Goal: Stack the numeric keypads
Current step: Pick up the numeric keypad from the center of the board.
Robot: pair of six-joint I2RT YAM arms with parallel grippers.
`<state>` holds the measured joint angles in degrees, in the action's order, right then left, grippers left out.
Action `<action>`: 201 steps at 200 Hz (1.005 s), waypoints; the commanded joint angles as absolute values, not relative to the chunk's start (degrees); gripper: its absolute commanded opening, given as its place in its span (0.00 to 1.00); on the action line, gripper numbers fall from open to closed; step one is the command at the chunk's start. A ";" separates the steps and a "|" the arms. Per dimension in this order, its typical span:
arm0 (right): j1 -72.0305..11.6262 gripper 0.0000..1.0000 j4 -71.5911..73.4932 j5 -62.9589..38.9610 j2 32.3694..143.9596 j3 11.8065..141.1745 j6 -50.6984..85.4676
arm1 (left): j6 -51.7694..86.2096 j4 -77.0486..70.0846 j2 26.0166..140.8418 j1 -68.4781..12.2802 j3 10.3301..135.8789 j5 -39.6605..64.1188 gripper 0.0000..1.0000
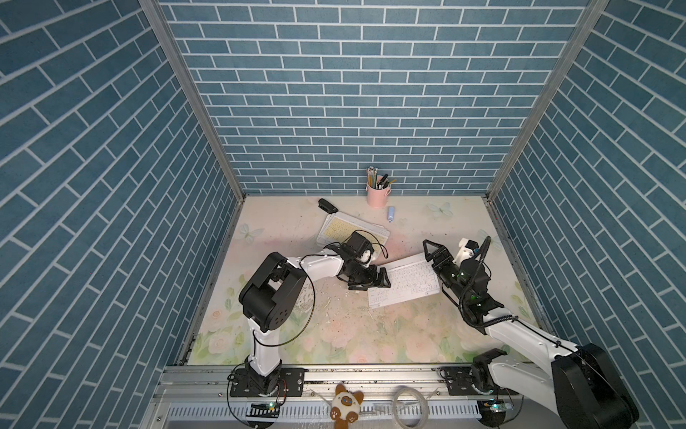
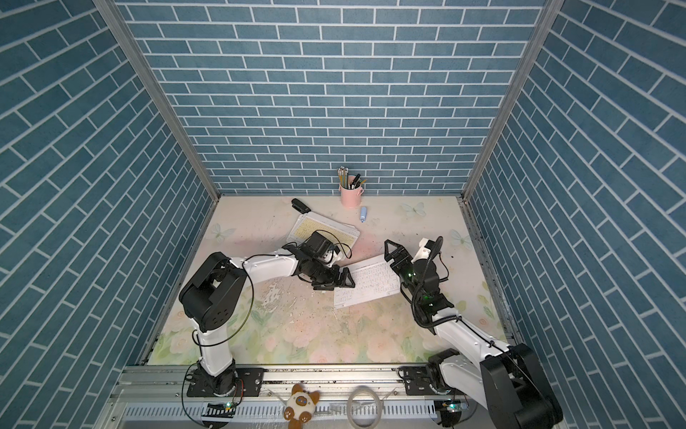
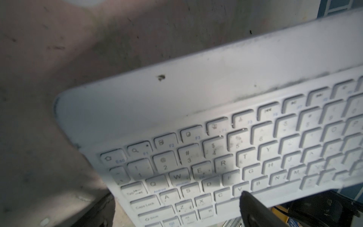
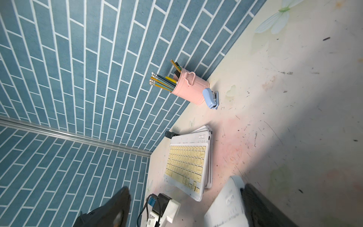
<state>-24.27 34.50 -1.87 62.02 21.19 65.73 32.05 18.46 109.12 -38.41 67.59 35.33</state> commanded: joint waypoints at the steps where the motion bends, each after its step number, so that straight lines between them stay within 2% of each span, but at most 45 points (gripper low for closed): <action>1: -26.34 0.89 24.97 -11.60 62.81 22.10 70.75 | 30.32 17.88 110.32 -39.64 67.06 36.74 1.00; 43: -26.37 0.88 19.57 -16.28 64.36 25.27 67.69 | 30.23 17.91 110.20 -39.64 66.88 36.65 1.00; 118: -26.33 0.86 21.40 -19.69 67.81 26.17 67.22 | 30.23 17.69 110.36 -39.55 66.93 36.83 0.99; 201: -26.37 0.85 12.22 -25.28 67.52 28.15 59.14 | 30.99 16.96 110.74 -39.46 68.10 36.65 1.00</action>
